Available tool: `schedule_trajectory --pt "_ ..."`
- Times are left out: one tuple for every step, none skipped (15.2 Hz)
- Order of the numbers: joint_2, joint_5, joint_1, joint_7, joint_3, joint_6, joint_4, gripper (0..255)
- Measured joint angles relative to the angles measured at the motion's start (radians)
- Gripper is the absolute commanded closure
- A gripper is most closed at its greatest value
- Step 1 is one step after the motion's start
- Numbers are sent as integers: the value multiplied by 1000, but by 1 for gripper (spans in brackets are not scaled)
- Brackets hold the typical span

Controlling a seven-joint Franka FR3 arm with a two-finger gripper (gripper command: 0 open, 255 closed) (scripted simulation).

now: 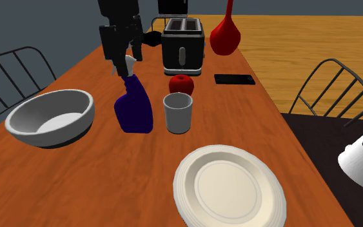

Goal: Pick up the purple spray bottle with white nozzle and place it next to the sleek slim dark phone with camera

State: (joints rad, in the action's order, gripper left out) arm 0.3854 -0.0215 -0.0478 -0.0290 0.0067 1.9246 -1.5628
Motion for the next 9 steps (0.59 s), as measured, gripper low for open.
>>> schedule_trajectory --pt "0 0 0 0 0 0 0 0" --pt "0 0 0 0 0 1 0 0" --pt "0 0 0 0 0 1 0 255" --pt "0 0 0 0 0 1 0 255" --pt "0 0 0 0 0 1 0 255" --pt "0 0 0 0 0 1 0 255" --pt "0 0 0 0 0 1 0 255" --pt "0 0 0 0 0 1 0 255" --pt "0 0 0 0 0 1 0 255"
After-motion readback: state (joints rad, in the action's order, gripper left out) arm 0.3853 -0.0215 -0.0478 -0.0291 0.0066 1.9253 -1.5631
